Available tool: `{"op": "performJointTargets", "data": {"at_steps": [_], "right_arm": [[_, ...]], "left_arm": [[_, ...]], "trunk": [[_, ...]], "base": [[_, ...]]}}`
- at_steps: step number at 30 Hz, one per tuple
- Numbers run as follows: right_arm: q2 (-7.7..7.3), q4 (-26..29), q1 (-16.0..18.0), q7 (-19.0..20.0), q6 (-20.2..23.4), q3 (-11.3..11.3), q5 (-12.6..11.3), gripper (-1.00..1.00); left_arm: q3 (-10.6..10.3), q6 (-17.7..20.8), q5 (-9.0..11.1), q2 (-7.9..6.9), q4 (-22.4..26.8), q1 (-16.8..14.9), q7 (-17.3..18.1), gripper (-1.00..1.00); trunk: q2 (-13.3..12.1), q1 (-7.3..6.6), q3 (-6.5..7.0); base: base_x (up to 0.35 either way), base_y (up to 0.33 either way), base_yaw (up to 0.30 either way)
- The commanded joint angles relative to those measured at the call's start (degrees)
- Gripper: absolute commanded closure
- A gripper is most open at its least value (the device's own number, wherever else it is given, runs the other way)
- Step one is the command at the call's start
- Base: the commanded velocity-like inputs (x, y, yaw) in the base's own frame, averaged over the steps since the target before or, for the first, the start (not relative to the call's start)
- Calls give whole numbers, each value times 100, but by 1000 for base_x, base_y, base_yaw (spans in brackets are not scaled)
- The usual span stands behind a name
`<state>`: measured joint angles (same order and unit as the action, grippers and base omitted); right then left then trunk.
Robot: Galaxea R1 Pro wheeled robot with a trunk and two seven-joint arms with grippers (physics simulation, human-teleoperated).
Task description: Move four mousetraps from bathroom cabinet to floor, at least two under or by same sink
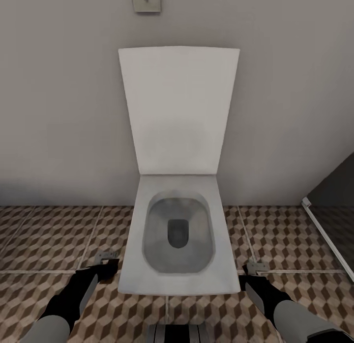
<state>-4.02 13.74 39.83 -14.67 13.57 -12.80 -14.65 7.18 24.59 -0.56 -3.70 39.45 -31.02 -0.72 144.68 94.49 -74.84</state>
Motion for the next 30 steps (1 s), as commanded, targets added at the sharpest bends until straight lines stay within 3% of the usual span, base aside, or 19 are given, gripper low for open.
{"op": "performJointTargets", "data": {"at_steps": [1, 12, 21, 30], "right_arm": [[-2, 15, 0, -20, 34, -47, -55, 100], [-1, 15, -1, -10, 23, -49, -53, 100], [-8, 48, 3, -16, 16, -47, -50, 100], [-7, 454, 0, -64, 55, -45, -47, 100]], "left_arm": [[3, 30, -14, 1, 10, -1, -16, 100], [5, 36, -14, 0, 15, -1, -37, 100], [0, 37, -14, 10, 18, -1, -52, 100], [-12, 41, -18, 74, 162, -1, -52, 100]], "trunk": [[2, -1, -4], [2, -1, -4], [14, 22, -204], [26, 45, -403]], "base": [[0, 0, 0], [0, 0, 0], [0, 0, 0], [0, 0, 0]]}}
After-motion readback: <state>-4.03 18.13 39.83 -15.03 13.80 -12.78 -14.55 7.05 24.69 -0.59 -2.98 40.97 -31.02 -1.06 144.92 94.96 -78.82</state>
